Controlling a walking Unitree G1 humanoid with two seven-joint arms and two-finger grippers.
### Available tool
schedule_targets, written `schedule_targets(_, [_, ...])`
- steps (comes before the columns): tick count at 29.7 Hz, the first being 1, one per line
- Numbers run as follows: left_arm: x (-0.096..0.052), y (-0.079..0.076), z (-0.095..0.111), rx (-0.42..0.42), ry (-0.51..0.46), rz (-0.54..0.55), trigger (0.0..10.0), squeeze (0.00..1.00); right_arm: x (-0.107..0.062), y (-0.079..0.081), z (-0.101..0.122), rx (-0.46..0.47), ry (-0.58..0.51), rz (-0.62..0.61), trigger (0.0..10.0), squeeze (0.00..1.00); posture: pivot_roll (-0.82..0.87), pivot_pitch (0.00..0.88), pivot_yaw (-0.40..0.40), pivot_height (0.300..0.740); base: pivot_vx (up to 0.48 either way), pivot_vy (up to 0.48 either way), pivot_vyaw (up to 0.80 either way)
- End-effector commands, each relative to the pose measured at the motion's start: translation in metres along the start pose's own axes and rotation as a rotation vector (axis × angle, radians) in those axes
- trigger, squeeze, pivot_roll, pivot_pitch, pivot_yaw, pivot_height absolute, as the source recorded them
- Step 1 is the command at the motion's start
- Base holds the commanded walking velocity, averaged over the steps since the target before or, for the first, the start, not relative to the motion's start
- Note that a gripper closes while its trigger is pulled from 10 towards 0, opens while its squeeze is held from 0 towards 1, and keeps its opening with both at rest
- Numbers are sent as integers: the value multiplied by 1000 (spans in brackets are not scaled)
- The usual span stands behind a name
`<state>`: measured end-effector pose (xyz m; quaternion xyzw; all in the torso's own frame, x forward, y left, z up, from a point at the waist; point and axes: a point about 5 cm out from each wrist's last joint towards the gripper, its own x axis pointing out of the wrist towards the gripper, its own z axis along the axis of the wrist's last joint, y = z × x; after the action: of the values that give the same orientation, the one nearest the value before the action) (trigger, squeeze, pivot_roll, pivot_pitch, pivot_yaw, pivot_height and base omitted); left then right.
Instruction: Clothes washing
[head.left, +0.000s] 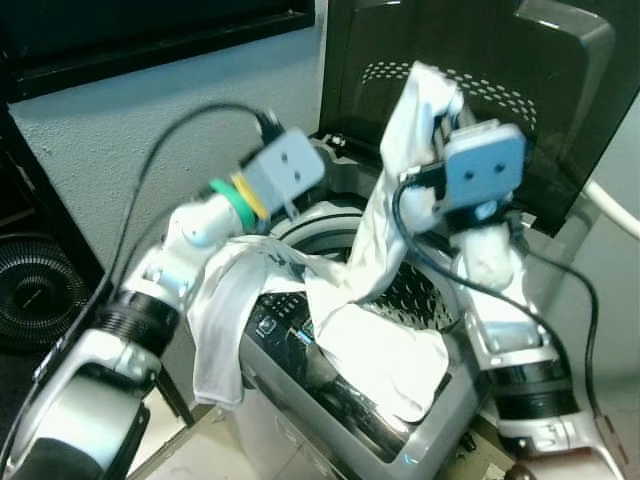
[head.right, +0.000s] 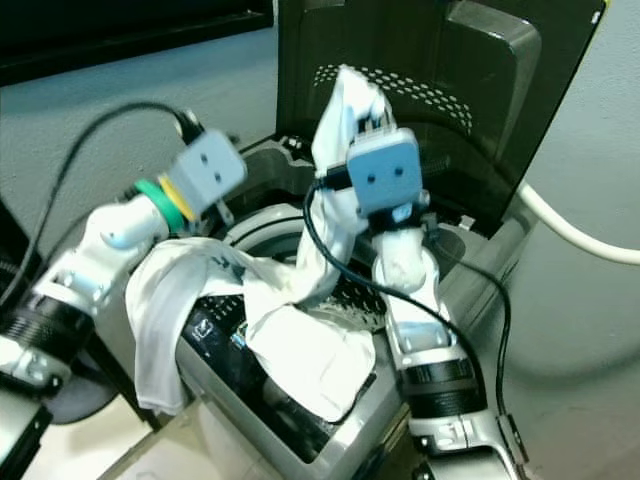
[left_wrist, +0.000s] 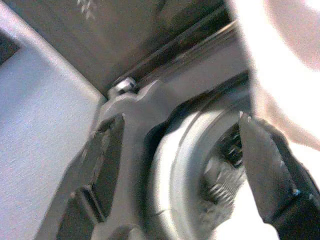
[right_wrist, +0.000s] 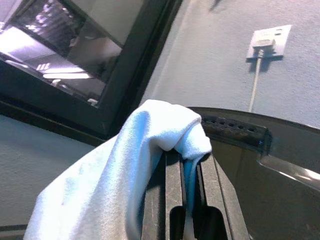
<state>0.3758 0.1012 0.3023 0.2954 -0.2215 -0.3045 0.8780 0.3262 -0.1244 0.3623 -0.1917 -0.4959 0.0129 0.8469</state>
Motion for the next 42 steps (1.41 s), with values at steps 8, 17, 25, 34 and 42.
schedule_targets(8, [-29,-40,10,-266,-40,-277,10000,0,-2,-15,10,43,-7,184,10000,0,-50,90,72,740,0,0,0])
schedule_targets(17, [-59,-44,-15,-269,99,-385,10000,0,-16,-29,-2,175,109,153,10000,0,-58,89,85,740,0,0,0])
schedule_targets(25, [-75,-13,-50,-327,311,-205,10000,0,-26,-34,-9,244,171,117,10000,0,-56,91,86,740,0,0,0])
schedule_targets(34, [-87,66,-70,-68,379,275,10000,0,-28,-35,-12,276,197,119,10000,0,-57,98,79,740,0,0,0])
schedule_targets(42, [-64,82,-27,-50,90,315,10000,0,-29,-30,-13,285,205,118,10000,0,-60,97,81,740,0,0,0])
